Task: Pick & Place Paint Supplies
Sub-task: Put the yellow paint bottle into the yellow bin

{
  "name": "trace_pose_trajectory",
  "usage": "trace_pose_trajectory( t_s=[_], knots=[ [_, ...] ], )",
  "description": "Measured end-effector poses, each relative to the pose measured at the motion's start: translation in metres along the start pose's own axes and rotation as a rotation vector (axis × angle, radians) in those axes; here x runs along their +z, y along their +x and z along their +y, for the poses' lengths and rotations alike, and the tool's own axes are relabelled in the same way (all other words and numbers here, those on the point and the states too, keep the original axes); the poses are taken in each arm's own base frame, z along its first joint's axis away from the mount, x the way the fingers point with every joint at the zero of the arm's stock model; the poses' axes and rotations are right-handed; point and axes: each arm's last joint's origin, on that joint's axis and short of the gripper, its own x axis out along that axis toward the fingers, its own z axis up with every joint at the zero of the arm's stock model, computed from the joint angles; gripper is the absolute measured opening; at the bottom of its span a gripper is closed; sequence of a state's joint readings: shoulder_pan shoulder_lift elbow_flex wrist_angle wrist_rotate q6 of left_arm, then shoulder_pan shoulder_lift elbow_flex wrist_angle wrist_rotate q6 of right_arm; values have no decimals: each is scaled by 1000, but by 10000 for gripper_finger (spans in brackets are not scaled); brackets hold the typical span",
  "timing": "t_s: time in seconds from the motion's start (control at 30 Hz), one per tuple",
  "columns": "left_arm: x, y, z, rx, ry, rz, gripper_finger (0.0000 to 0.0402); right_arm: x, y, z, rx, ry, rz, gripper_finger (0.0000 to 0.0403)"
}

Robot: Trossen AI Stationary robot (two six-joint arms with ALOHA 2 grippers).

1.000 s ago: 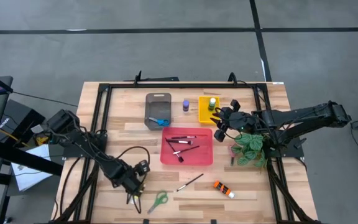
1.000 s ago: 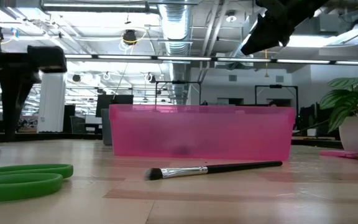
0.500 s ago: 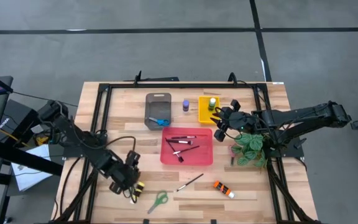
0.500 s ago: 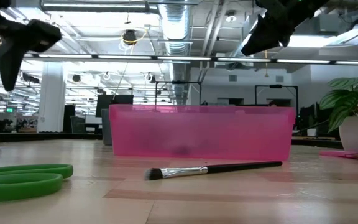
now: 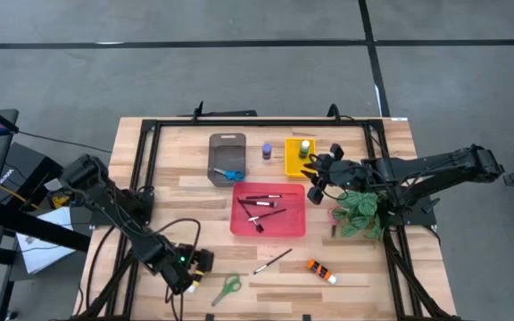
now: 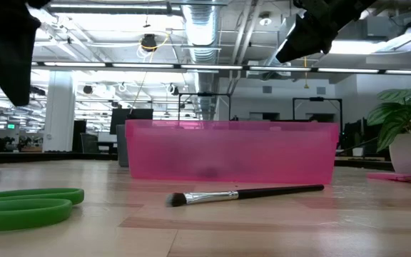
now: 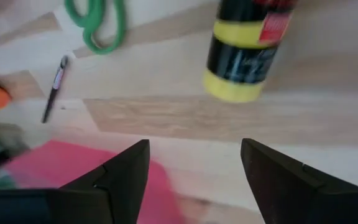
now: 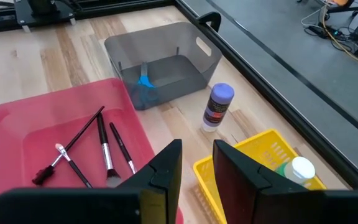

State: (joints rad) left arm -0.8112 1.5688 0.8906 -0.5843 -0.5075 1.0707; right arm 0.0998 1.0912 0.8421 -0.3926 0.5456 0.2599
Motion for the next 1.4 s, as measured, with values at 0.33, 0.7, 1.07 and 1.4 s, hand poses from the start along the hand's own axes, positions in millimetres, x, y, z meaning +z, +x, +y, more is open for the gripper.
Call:
trace_pose_trajectory(
  t_s=[0.33, 0.7, 1.07, 1.4],
  knots=[
    [20, -2, -3, 101, 115, 47, 225, -2, -12, 14, 85, -32, -26, 86],
    [49, 7, -15, 58, 108, 41, 219, 2, -35, 19, 163, -17, -100, 86],
    [48, 15, -12, -9, 73, -35, 215, 0, -42, 26, 199, -43, -109, 86],
    [39, 23, -9, -47, 82, -52, 197, 1, -51, 24, 227, -55, -139, 86]
  ],
)
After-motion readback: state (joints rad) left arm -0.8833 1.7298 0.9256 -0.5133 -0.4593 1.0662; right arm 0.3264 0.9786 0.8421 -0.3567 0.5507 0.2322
